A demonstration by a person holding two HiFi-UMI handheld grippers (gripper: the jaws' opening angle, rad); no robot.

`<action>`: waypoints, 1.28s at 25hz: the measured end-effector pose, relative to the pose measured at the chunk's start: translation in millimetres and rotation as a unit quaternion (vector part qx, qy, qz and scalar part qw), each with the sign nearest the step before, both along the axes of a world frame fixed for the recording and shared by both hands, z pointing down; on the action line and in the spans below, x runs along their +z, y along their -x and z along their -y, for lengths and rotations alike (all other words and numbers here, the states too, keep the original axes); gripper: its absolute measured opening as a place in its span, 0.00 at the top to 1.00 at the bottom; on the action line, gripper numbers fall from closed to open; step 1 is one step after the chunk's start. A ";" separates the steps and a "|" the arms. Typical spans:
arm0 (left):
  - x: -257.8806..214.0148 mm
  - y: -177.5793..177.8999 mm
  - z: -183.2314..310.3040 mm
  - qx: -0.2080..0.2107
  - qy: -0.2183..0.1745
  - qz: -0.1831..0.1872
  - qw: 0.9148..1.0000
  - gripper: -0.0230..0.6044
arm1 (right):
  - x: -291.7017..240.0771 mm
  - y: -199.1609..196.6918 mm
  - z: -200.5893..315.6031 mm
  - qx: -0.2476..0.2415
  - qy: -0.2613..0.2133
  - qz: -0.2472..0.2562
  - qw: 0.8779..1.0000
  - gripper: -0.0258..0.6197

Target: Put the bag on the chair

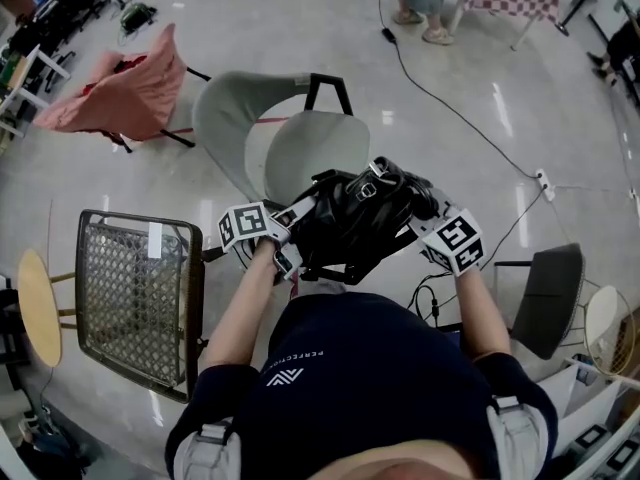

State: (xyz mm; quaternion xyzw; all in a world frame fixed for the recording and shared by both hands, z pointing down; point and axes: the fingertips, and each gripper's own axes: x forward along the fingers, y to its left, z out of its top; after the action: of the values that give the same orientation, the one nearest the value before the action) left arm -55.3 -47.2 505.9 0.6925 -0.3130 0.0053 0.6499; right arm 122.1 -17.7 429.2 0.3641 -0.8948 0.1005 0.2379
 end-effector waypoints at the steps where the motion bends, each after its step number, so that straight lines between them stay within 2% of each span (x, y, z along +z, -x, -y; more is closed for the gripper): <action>1: -1.3 2.3 6.3 0.002 -0.004 0.000 1.000 0.42 | -1.3 2.4 4.9 0.001 -0.003 0.001 1.000 0.87; 9: -5.1 2.0 14.7 0.010 -0.021 -0.006 1.000 0.42 | -6.7 2.7 7.2 0.006 -0.018 -0.005 1.000 0.87; 15: -8.9 32.2 80.7 0.021 -0.023 -0.006 0.999 0.42 | -10.7 33.6 68.7 0.008 -0.012 -0.010 1.000 0.87; 18: -11.1 38.6 98.5 0.024 -0.031 -0.008 0.999 0.42 | -12.0 40.4 85.1 0.011 -0.011 -0.009 1.000 0.87; 32: 16.4 40.5 149.9 -0.038 -0.013 -0.025 0.999 0.41 | 4.4 41.0 160.0 -0.030 -0.001 -0.024 0.999 0.86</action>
State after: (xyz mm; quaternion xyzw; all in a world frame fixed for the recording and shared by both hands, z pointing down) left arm -95.7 -197.2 522.3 0.6886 -0.3228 -0.0403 0.6481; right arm 81.1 -177.7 433.6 0.3396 -0.8994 0.0837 0.2620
